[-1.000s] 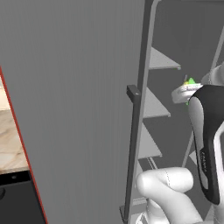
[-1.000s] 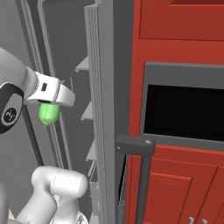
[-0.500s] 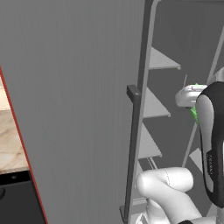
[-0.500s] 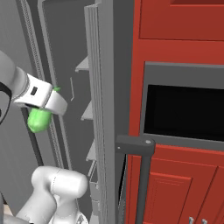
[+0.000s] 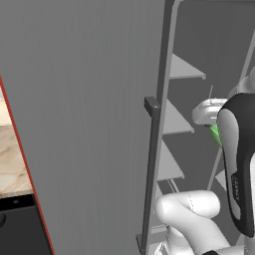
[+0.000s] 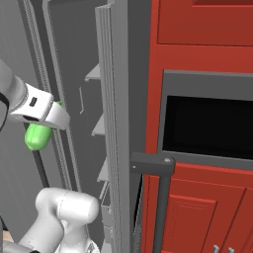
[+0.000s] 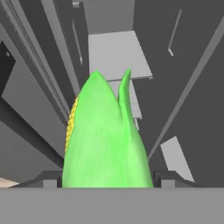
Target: Take the mango, sweet potato, and corn from the freezer and place them in the bowl on the counter.
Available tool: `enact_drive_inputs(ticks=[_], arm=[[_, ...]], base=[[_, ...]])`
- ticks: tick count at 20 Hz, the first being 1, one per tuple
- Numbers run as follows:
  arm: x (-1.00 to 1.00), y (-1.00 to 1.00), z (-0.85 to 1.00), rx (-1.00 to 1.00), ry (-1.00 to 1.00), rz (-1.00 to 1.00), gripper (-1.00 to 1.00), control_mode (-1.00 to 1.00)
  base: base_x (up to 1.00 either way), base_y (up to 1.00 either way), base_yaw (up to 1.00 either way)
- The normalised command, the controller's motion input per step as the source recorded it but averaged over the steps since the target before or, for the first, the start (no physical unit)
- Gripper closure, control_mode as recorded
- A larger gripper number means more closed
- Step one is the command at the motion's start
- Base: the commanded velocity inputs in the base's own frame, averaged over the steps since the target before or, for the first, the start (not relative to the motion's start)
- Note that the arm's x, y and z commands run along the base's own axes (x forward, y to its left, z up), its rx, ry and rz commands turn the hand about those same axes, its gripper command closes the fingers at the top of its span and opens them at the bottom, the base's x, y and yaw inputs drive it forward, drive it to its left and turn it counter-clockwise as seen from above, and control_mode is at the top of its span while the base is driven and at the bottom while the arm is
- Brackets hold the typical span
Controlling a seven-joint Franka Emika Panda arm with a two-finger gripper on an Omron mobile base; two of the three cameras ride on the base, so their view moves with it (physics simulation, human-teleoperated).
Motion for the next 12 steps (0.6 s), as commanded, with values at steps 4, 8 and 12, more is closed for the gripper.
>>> enact_drive_inputs(ticks=[4,8,12], arm=[[0.0,0.0,-0.12,0.0,0.0,0.11,1.0,-1.0],[0.0,0.01,-0.17,0.0,0.0,0.07,1.0,-1.0],[0.0,0.0,-0.15,0.0,0.0,0.0,1.0,-1.0]], base=[[0.0,0.0,0.0],[0.0,0.0,0.0],[0.0,0.0,0.0]])
